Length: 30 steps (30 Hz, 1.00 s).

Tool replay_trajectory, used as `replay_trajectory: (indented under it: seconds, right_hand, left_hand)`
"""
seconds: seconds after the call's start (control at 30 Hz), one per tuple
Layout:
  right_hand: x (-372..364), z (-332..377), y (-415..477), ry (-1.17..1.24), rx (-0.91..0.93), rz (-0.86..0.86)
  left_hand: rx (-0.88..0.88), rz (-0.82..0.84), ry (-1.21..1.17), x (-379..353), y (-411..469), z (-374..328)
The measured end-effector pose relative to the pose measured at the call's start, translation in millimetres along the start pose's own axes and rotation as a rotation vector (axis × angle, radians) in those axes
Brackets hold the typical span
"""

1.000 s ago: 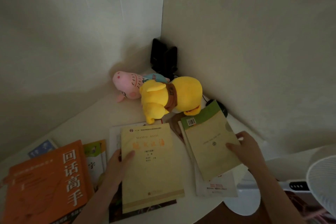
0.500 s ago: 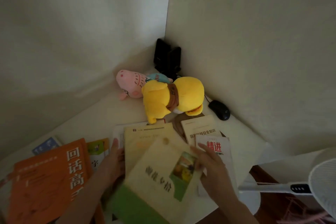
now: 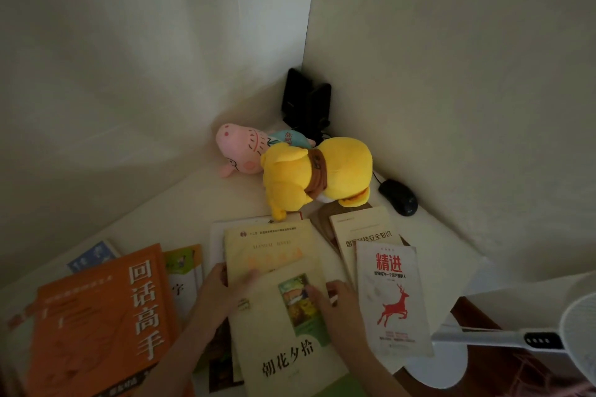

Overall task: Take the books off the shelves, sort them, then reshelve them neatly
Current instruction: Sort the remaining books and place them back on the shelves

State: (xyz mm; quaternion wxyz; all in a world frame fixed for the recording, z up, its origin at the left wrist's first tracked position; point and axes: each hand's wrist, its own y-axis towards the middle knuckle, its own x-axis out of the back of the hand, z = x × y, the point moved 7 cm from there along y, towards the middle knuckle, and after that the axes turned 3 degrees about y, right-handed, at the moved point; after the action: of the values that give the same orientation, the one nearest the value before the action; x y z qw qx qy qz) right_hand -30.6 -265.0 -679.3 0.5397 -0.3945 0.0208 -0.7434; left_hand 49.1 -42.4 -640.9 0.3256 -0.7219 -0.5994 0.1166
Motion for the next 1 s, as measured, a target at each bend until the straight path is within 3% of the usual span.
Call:
replay_trajectory:
  seconds: [0.1, 0.17, 0.43, 0.67, 0.8, 1.0]
  right_hand:
    - [2.2, 0.9, 5.5, 0.123, -0.038, -0.096]
    - [4.0, 10.6, 14.8, 0.128, -0.008, -0.144]
    - [-3.8, 52.6, 41.3, 0.239, -0.021, -0.174]
    - [116.9, -48.1, 43.8, 0.011, -0.28, -0.491]
    - [134.7, -98.2, 41.5, -0.054, -0.416, -0.363]
    - [138.9, -105.7, 48.2, 0.016, -0.423, -0.288]
  left_hand:
    - [0.047, 0.089, -0.125, -0.8, 2.2, -0.4]
    - [0.007, 0.106, -0.077, -3.0, 2.8, 4.9]
    - [-0.017, -0.066, 0.004, -3.0, 10.1, 18.9]
    - [-0.005, -0.111, 0.008, -0.1, 10.4, 14.2]
    - [0.023, -0.156, 0.092, 2.9, 15.8, 21.0]
    - [0.062, -0.253, 0.171, 2.4, 12.7, 23.6]
